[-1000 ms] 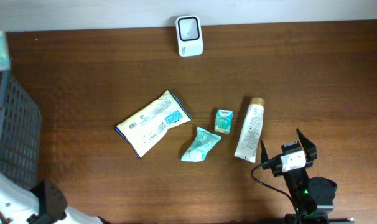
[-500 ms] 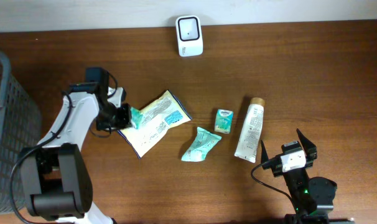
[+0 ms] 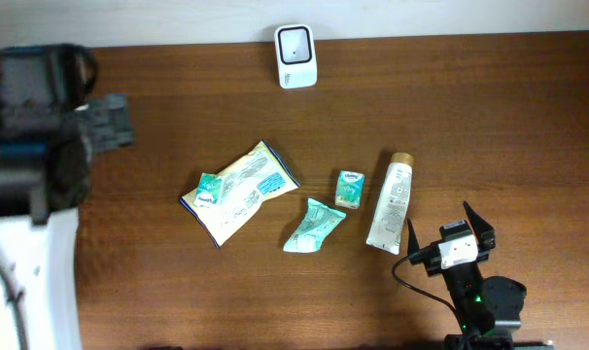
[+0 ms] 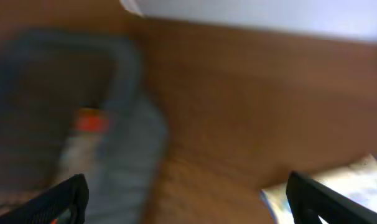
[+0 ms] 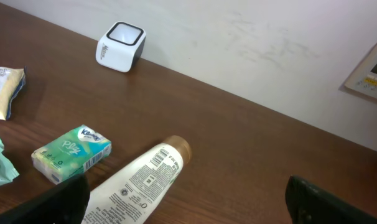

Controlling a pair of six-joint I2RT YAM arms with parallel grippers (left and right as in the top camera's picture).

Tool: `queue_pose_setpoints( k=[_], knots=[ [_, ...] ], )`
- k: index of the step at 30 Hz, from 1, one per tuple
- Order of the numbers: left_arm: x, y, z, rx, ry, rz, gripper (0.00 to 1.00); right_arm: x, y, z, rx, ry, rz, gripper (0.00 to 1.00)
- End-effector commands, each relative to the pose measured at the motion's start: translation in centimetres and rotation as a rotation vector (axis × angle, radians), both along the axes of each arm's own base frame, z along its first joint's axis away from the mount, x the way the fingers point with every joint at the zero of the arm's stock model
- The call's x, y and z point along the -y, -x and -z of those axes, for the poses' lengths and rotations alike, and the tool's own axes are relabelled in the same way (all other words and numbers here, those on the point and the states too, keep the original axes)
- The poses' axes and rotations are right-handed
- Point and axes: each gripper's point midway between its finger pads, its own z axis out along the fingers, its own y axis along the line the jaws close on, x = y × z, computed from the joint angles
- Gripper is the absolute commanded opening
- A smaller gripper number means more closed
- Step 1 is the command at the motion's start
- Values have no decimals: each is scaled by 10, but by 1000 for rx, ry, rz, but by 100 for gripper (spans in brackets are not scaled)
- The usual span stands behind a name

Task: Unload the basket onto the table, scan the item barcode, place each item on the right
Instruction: 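Move the left gripper into the basket and grasp the pasta bag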

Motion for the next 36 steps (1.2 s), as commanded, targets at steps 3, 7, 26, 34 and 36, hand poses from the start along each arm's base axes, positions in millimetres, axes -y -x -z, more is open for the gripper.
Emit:
queue_pose_setpoints(
  k=[3, 7, 26, 34, 36],
  knots=[
    [-129, 57, -25, 50, -147, -469, 91, 2, 0, 4, -7, -4, 10, 99],
    [-209, 71, 19, 14, 26, -567, 93, 2, 0, 4, -7, -4, 10, 99],
    [-322, 111, 298, -501, 146, -451, 99, 2, 0, 4, -7, -4, 10, 99],
    [-316, 112, 366, -509, 320, -402, 58, 2, 0, 4, -7, -4, 10, 99],
    [-310, 115, 368, -524, 347, -405, 2, 2, 0, 4, -7, -4, 10, 99]
  ],
)
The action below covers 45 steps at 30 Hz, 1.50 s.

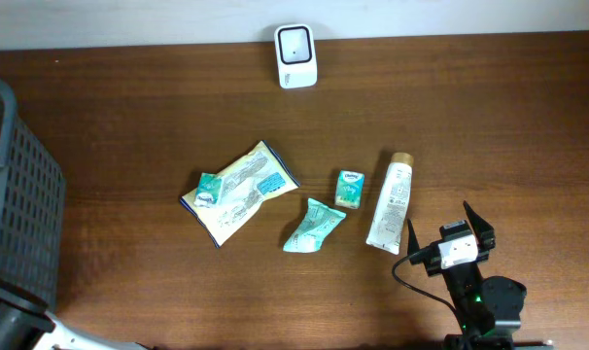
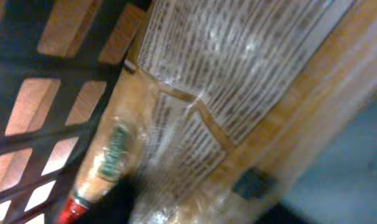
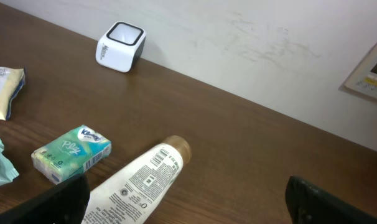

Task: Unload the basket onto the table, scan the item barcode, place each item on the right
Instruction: 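Move the left gripper into the basket and grasp the pasta bag, then lay the pasta bag on the table left of the wipes, withdraw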

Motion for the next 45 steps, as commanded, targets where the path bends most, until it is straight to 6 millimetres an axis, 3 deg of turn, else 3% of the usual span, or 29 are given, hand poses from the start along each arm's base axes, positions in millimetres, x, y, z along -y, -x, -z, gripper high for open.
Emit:
queue_pose_setpoints(
  k=[1, 2, 4, 6, 8, 9, 11, 14, 15, 17, 18, 19, 21, 23, 25, 29, 32, 34, 35, 36, 39, 40, 42, 44, 45],
  knots=[
    [26, -4, 31, 27, 149, -4, 0, 2, 0, 4, -8, -4, 10, 99],
    [26, -4, 27, 32, 154, -26, 0, 2, 0, 4, -8, -4, 10, 99],
    [25, -8, 0, 75, 148, -87, 0, 2, 0, 4, -8, -4, 10, 99],
    [26, -35, -70, 233, 131, -41, 0, 2, 0, 4, -8, -4, 10, 99],
    [25, -50, -138, 378, 61, -67, 0, 2, 0, 4, -8, -4, 10, 99],
    [29, -61, -183, 471, 17, -33, 0, 2, 0, 4, -8, -4, 10, 99],
    [44, -73, -254, 611, -74, 22, 0, 2, 0, 4, -8, -4, 10, 99],
    [100, -87, -376, 816, -249, 155, 0, 2, 0, 4, -8, -4, 10, 99],
    [125, -90, -407, 867, -292, 215, 0, 2, 0, 4, -8, -4, 10, 99],
    [182, -100, -444, 942, -311, 345, 0, 2, 0, 4, -8, -4, 10, 99],
    [215, -106, -446, 949, -267, 414, 0, 2, 0, 4, -8, -4, 10, 99],
    [258, -115, -425, 899, -149, 496, 0, 2, 0, 4, -8, -4, 10, 99],
    [305, -124, -367, 739, 55, 572, 0, 2, 0, 4, -8, -4, 10, 98],
    [342, -131, -276, 505, 270, 596, 0, 2, 0, 4, -8, -4, 10, 98],
    [364, -127, -179, 311, 418, 554, 0, 2, 0, 4, -8, -4, 10, 99],
    [371, -110, -71, 222, 498, 430, 0, 2, 0, 4, -8, -4, 10, 99],
    [377, -93, -16, 211, 521, 372, 0, 2, 0, 4, -8, -4, 10, 99],
    [384, -82, 0, 199, 552, 371, 0, 2, 0, 4, -8, -4, 10, 99],
    [390, -78, 4, 199, 585, 372, 15, 2, 0, 4, -8, -4, 10, 99],
    [392, -77, 5, 198, 599, 373, 99, 2, 0, 4, -8, -4, 10, 99],
    [391, -80, 1, 206, 589, 377, 99, 2, 0, 4, -8, -4, 10, 99],
    [388, -86, -10, 222, 570, 408, 99, 2, 0, 4, -8, -4, 10, 99],
    [381, -106, -60, 284, 499, 565, 99, 2, 0, 4, -8, -4, 10, 99],
    [365, -121, -114, 358, 403, 599, 99, 2, 0, 4, -8, -4, 10, 99],
    [352, -128, -152, 416, 327, 593, 99, 2, 0, 4, -8, -4, 10, 99]
  ],
)
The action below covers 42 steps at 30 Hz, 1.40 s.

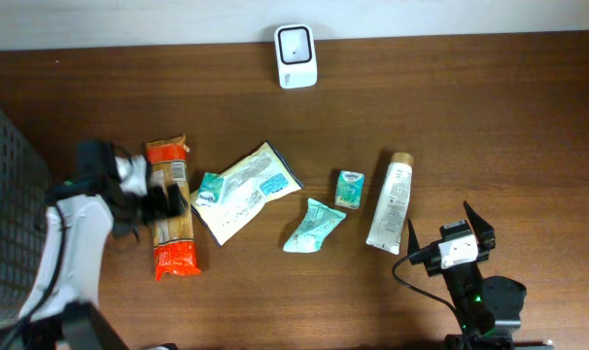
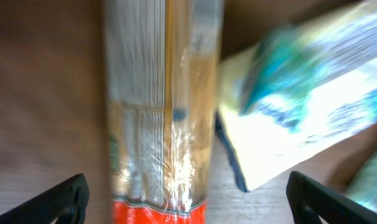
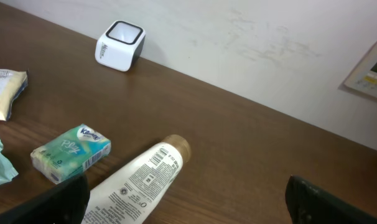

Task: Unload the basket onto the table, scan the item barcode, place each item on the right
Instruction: 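Lay the pasta bag on the table left of the wipes, withdraw, then grasp the white tube on the table with the right gripper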

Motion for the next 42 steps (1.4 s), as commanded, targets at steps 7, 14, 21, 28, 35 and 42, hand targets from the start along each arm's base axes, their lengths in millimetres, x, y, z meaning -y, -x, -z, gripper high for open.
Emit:
queue_pose_setpoints(
  k=[7, 14, 21, 28, 35, 42],
  knots=[
    [-112, -8, -234, 444, -580, -239, 99, 2, 0, 3, -5, -5, 8, 99],
    [-126, 15, -228, 342, -667, -284, 99, 2, 0, 3, -5, -5, 8, 99],
    [-125, 15, -228, 343, -667, -283, 99, 2, -1, -1, 13, 3, 7, 99],
    [-125, 15, -228, 343, -667, -283, 99, -26, 5, -36, 148, -19, -160, 99],
    [-125, 15, -228, 343, -667, -283, 99, -46, 7, -97, 40, -154, -275, 99],
    [-126, 15, -228, 342, -667, -284, 99, -57, -23, -129, -477, -295, -317, 99]
  ],
)
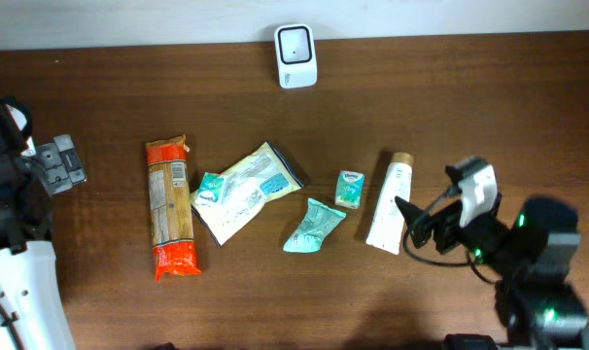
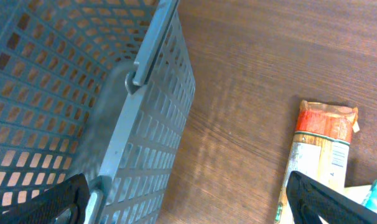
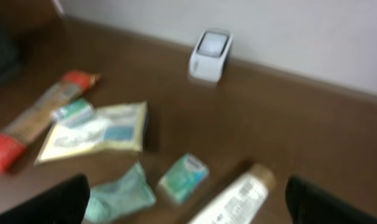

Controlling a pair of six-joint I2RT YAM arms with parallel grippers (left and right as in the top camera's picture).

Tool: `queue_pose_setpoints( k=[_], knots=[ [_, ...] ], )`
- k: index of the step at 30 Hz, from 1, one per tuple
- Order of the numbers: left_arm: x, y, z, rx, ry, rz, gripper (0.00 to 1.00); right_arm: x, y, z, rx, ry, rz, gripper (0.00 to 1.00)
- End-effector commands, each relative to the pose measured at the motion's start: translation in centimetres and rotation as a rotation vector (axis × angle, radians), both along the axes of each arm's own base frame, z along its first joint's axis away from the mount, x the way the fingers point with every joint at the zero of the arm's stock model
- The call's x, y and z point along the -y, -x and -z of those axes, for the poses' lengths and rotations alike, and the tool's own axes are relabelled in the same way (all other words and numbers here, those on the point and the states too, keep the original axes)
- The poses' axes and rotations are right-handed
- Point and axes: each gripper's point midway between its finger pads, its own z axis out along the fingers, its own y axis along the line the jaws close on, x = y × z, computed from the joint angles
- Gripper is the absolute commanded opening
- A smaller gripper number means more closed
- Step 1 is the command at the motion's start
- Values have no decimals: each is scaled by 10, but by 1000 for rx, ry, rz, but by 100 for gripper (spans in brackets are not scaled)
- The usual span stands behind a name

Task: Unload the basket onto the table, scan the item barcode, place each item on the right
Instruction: 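Grasp the white tube on the table with the right gripper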

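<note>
The white scanner [image 1: 295, 43] stands at the table's far edge, and shows again in the right wrist view [image 3: 209, 46]. A long spaghetti pack [image 1: 169, 205] with red ends lies flat on the left; the left wrist view catches its end [image 2: 316, 158]. My left gripper [image 1: 59, 165] is open and holds nothing, left of the pack and beside the basket. My right gripper [image 1: 408, 226] is open too, raised just right of the white tube [image 1: 391, 201], over which it looks [image 3: 232, 199].
A cream pouch [image 1: 246, 190] with a small teal pack [image 1: 210, 188] on it, a teal sachet [image 1: 314, 226] and a green tissue pack [image 1: 349, 188] lie mid-table. A grey mesh basket [image 2: 70, 93] stands at the left edge.
My left gripper has left the spaghetti pack and gone back left beside the basket. My right arm has risen from the near edge and now stands by the tube.
My left gripper was open near the basket, with no spaghetti on the table. Then it was down in the basket at the pack. Then the pack lay left of the pouch under the open gripper. Now the left arm has withdrawn and the right has moved.
</note>
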Motion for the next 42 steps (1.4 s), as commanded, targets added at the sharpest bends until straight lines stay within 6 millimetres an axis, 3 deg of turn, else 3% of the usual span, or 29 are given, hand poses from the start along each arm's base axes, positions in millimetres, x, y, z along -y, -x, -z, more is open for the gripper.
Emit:
queue_pose_setpoints(
  k=[1, 3, 6, 7, 11, 15, 19, 22, 29, 31, 32, 33, 34, 36, 39, 40, 42],
  knots=[
    [-2, 2, -3, -6, -16, 0, 99, -6, -13, -13, -181, -49, -40, 99],
    [-2, 2, -3, -6, -16, 1, 99, -10, -24, -9, -307, -89, -59, 98],
    [-2, 2, -3, -6, -16, 0, 99, -13, -39, 34, -520, -145, -67, 100],
    [-2, 2, -3, -6, -16, 0, 99, -10, -42, 48, -572, -140, -51, 92],
    [-2, 2, -3, -6, -16, 1, 99, 5, -53, 134, -911, -190, 33, 75],
    [-2, 2, -3, -6, -16, 0, 99, 26, -53, 192, -1120, -300, 81, 61],
    [-2, 2, -2, -6, -16, 0, 99, 45, -41, 223, -1195, -392, 73, 59],
    [-2, 2, -2, -6, -16, 1, 99, 43, -35, 236, -1194, -400, 74, 59],
    [-2, 2, -2, -6, -14, 2, 99, 6, -34, 265, -1190, -441, 100, 54],
    [-2, 2, -2, -6, -14, 2, 99, -9, -34, 275, -1180, -441, 105, 43],
    [-2, 2, -2, -6, -14, 2, 99, -11, -34, 280, -1188, -428, 134, 31],
    [-2, 2, -2, -6, -14, 2, 99, -10, -34, 285, -1204, -410, 176, 11],
    [-2, 2, -2, -6, -14, 2, 99, -9, -35, 285, -1209, -416, 188, 4],
    [-2, 2, -2, -6, -14, 2, 99, -6, -38, 280, -1218, -441, 219, 4],
    [-2, 2, -2, -6, -14, 2, 99, -4, -46, 248, -1186, -405, 185, 4],
    [-2, 1, -2, -5, -14, 2, 99, 2, -48, 230, -1191, -324, 185, 4],
    [-2, 2, -2, -6, -14, 2, 99, 11, -45, 218, -1215, -146, 206, 4]
  ],
)
